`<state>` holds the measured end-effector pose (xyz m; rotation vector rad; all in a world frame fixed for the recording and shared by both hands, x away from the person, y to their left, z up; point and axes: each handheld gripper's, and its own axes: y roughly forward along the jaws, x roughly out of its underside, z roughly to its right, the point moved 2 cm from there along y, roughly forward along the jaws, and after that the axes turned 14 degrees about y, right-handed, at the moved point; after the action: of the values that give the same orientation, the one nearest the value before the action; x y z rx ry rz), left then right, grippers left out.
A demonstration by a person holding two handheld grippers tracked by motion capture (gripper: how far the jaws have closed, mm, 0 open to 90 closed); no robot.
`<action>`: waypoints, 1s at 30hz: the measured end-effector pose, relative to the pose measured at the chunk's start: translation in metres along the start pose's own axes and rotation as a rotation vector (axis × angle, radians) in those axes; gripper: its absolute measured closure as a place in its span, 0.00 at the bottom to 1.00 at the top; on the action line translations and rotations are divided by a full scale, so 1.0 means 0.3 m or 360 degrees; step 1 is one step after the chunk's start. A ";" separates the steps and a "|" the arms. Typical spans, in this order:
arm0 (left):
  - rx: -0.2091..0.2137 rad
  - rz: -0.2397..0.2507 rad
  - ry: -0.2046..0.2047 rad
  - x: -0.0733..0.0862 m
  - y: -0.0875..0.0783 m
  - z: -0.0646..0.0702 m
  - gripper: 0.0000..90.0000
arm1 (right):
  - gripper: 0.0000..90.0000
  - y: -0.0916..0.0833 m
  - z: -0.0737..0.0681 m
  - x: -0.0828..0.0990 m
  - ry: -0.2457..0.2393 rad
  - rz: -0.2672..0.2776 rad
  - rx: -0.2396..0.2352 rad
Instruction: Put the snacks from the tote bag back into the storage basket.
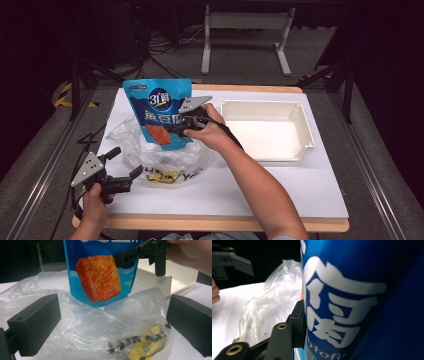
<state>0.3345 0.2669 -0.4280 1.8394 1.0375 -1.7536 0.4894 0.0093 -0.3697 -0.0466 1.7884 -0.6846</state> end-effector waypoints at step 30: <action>-0.0004 -0.0002 -0.0006 0.004 0.001 -0.005 0.00 | 0.61 -0.222 -0.036 -0.213 -0.0066 0.0095 -0.0024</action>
<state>0.3354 0.2680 -0.4289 1.8339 1.0394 -1.7551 0.4811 -0.0180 -0.2812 -0.0175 1.7485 -0.6233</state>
